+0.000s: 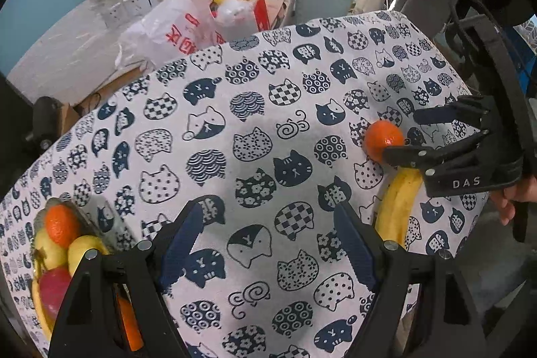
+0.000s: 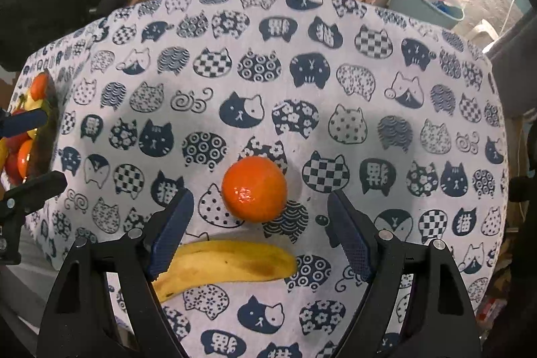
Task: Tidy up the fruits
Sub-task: 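Close the left tool on the single banana while the right tool grasps the orange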
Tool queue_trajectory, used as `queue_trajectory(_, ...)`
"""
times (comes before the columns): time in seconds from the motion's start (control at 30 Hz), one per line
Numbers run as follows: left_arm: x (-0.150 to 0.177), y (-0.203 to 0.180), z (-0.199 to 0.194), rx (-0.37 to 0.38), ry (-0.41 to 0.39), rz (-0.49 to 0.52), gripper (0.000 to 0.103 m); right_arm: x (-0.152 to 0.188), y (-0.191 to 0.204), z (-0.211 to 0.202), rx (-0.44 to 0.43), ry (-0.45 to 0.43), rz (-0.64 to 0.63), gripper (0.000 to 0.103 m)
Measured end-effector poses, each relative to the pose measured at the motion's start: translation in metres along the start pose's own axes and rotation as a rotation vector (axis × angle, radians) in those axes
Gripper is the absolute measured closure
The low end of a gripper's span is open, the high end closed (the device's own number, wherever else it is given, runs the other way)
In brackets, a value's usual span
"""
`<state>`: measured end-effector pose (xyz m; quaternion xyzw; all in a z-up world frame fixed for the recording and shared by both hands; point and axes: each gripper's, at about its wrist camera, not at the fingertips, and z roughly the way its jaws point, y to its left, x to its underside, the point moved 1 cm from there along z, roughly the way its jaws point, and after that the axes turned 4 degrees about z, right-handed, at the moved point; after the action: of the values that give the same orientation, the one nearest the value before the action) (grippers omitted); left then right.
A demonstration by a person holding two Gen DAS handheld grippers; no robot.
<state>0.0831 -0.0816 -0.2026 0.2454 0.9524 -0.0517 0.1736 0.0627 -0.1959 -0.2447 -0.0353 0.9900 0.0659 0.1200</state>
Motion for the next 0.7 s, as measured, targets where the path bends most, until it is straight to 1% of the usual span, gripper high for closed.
queue_trajectory(0.23, -0.004, -0.003, 0.017, 0.018, 0.032, 0.011, 0.021, -0.002, -0.001, 0.014, -0.006, 0.007, -0.002, 0.021)
queue_trajectory(0.3, -0.005, -0.002, 0.020, 0.028, 0.036, 0.007, 0.021, -0.003, 0.000, 0.019, -0.004, 0.009, -0.005, 0.024)
queue_trajectory(0.37, -0.005, -0.001, 0.022, 0.029, 0.038, 0.005, 0.021, -0.004, 0.000, 0.024, -0.009, 0.013, -0.008, 0.032)
queue_trajectory(0.4, -0.005, 0.000, 0.022, 0.030, 0.038, 0.003, 0.021, -0.003, 0.001, 0.026, -0.008, 0.016, -0.009, 0.034)
queue_trajectory(0.47, -0.006, 0.001, 0.023, 0.039, 0.041, -0.010, 0.021, -0.003, 0.000, 0.031, -0.008, 0.031, -0.014, 0.045)
queue_trajectory(0.5, -0.006, 0.002, 0.024, 0.044, 0.042, -0.016, 0.021, -0.002, -0.001, 0.033, -0.008, 0.037, -0.015, 0.047)
queue_trajectory(0.53, -0.006, 0.003, 0.024, 0.054, 0.044, -0.026, 0.021, -0.001, -0.001, 0.033, -0.010, 0.035, -0.015, 0.053)
queue_trajectory(0.57, -0.007, 0.003, 0.024, 0.062, 0.044, -0.032, 0.021, -0.001, -0.001, 0.033, -0.013, 0.029, -0.014, 0.056)
queue_trajectory(0.7, -0.009, -0.001, 0.022, 0.080, 0.034, -0.033, 0.021, -0.002, -0.001, 0.025, 0.014, -0.006, -0.018, 0.057)
